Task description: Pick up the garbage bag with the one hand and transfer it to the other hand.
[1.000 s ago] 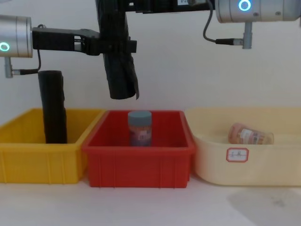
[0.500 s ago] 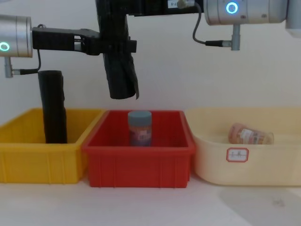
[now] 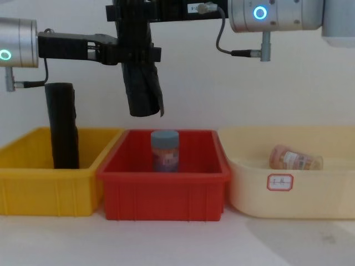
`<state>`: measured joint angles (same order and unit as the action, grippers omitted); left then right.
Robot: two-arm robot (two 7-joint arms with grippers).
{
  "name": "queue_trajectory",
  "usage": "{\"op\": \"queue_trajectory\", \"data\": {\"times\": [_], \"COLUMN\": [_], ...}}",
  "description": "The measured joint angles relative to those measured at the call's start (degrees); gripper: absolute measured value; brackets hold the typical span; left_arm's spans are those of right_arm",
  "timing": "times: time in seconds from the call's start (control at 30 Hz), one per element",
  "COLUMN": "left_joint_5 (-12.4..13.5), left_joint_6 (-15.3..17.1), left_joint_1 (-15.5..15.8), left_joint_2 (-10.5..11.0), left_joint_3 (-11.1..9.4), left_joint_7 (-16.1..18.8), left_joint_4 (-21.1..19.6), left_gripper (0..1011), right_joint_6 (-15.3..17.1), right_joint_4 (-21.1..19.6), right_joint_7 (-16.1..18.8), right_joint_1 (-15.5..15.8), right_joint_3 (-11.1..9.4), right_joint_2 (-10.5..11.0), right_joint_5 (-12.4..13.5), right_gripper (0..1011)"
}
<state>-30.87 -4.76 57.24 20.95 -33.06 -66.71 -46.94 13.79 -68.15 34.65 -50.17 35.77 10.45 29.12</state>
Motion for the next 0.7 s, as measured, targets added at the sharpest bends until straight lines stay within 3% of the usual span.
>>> {"op": "queue_trajectory", "data": {"times": [0.7], "left_joint_5": [0.0], "left_joint_6": [0.0], "left_joint_1": [0.0], "left_joint_2": [0.0], "left_joint_3": [0.0], "left_joint_7": [0.0], "left_joint_4": [0.0], "left_gripper": [462], "right_joint_6": [-1.8], "right_joint_4": [3.5], "right_joint_7": [0.0], "right_joint_1": [-1.8], "right_joint_3": [1.4], "right_joint_2": [-1.8], "right_joint_5": [0.5], "right_gripper": [999]}}
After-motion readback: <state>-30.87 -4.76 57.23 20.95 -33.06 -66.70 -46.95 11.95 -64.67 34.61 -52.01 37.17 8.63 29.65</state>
